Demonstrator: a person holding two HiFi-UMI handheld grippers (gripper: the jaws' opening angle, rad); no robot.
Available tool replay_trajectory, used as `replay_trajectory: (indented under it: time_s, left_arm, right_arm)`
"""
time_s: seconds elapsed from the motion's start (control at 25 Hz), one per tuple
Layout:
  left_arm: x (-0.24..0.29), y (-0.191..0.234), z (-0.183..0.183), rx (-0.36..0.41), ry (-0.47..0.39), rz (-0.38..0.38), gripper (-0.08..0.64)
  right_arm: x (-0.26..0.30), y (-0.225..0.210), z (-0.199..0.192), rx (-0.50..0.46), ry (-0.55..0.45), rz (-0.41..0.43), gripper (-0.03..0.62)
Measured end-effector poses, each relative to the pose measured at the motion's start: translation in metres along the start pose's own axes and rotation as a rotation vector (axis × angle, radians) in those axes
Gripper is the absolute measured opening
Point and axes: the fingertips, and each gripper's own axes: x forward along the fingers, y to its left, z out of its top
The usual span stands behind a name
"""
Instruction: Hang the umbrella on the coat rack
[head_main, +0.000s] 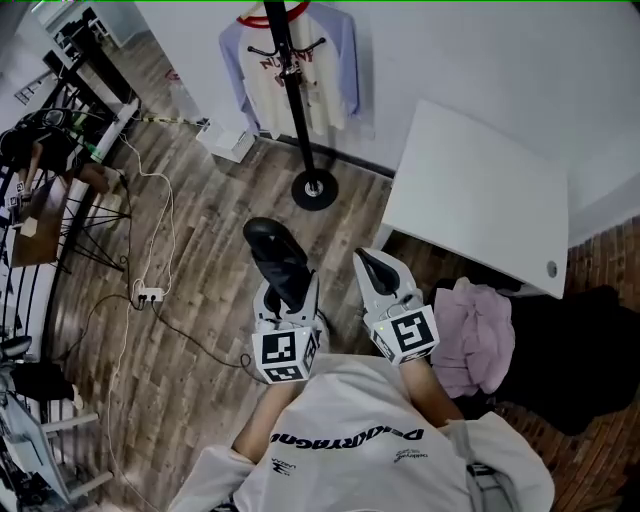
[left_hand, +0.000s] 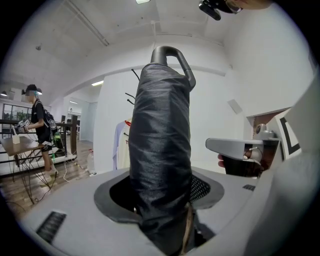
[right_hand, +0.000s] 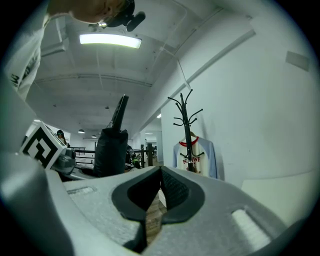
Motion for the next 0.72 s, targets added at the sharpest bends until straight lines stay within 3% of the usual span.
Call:
replay_trajectory:
  time_s: [0.36, 0.72]
  left_arm:
    - [0.117, 0.096, 0.064, 0.017, -0.007, -0.083, 0.25]
    - [0.187, 0.155, 0.091, -0.004, 0.006, -0.133, 0.25]
  right_arm:
    - [0.15, -0.035, 0.035, 0.014, -0.025, -0.079, -0.008]
    - [0.241, -0.062, 0.05, -0.032, -0.021, -0.182, -0.003]
